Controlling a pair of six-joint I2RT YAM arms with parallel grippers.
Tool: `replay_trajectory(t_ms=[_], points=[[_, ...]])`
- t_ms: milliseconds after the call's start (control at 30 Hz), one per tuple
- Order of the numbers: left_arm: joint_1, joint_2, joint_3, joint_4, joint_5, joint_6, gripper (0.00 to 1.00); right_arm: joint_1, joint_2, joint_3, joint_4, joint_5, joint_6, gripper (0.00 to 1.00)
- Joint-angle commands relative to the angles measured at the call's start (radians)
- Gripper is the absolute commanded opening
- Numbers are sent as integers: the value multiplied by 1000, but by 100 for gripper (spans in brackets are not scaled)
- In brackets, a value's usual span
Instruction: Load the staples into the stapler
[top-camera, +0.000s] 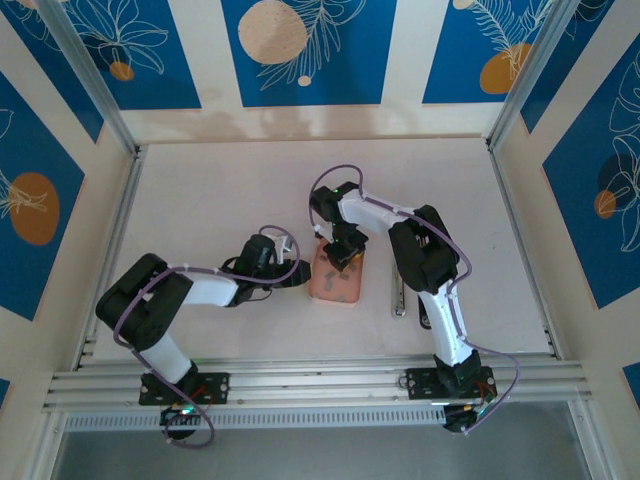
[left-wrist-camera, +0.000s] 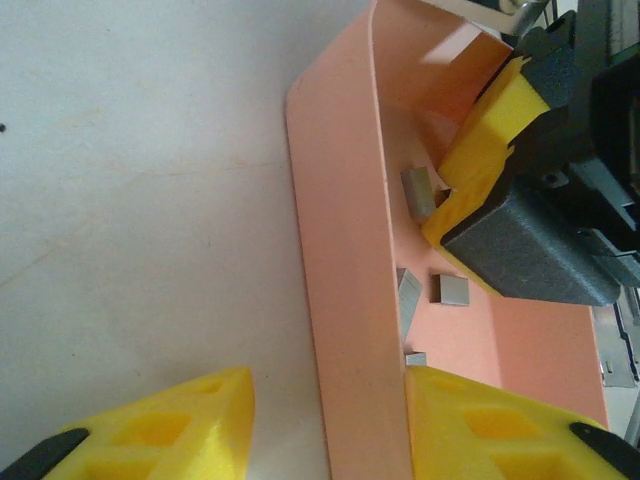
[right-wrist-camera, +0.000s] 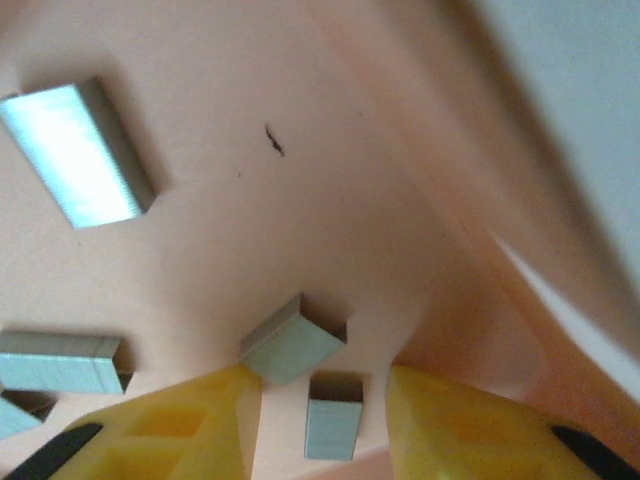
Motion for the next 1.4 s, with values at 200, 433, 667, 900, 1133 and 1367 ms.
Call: replay_trajectory(t_ms=[200, 433, 667, 900, 1133, 1367], points=[[-4, -10, 6, -63, -31, 17, 42, 2, 56, -25, -23, -25, 16, 27], [-5, -15, 10, -68, -35, 17, 42, 3, -13, -16, 4, -67, 38, 20], [-4, -24, 33, -96, -33, 29, 42, 5, -98, -12, 30, -84, 73, 19], [-6, -54, 57, -133, -35, 43, 43, 4, -185, -31, 68, -91, 122, 18], [-6, -113, 92, -196, -55, 77, 48, -3, -287, -88, 125, -91, 212, 18], [-6, -178, 113, -257, -91, 119, 52, -22, -427, -211, 202, -93, 335, 18]])
